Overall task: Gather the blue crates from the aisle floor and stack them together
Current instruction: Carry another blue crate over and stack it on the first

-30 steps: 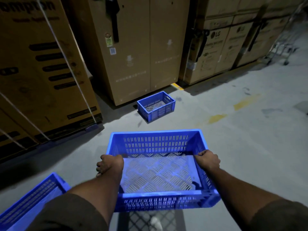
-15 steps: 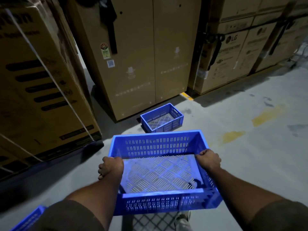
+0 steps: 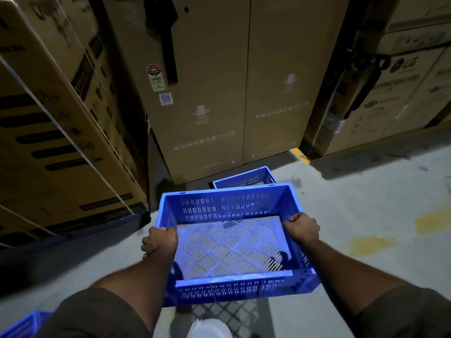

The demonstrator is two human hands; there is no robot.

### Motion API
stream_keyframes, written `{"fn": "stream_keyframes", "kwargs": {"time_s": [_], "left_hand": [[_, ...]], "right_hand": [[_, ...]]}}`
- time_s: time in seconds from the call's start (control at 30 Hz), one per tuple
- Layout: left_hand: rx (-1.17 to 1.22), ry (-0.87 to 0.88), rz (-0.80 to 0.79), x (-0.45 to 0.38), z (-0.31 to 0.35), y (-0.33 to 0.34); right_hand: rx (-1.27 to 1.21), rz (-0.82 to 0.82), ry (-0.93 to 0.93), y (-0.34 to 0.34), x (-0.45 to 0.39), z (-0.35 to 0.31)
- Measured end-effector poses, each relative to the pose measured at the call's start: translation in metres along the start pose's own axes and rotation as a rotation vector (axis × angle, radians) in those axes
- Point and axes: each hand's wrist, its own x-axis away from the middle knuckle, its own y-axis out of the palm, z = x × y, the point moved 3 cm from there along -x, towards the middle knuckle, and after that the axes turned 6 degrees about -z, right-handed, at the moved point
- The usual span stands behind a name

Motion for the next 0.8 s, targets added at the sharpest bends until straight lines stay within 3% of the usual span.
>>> {"fn": "stream_keyframes", "kwargs": {"time_s": [0.4,0.57,0.8], "left_hand": [[0.046,-0.085,0.011,-0.129,0.143,0.118],[-0.069,-0.143,-0.03,-0.199,0.178,0.187],[-0.023,-0.188,0.038,-0.265,0.211,0.257]], "right_hand": [[0.068,-0.087,0.002,0.011,-0.225,-0.075],[0.138,-0.115,0.016,0.042,-0.317,-0.106],[0.146,-0.152,-0.02,0.087,-0.426,-0.121]]}}
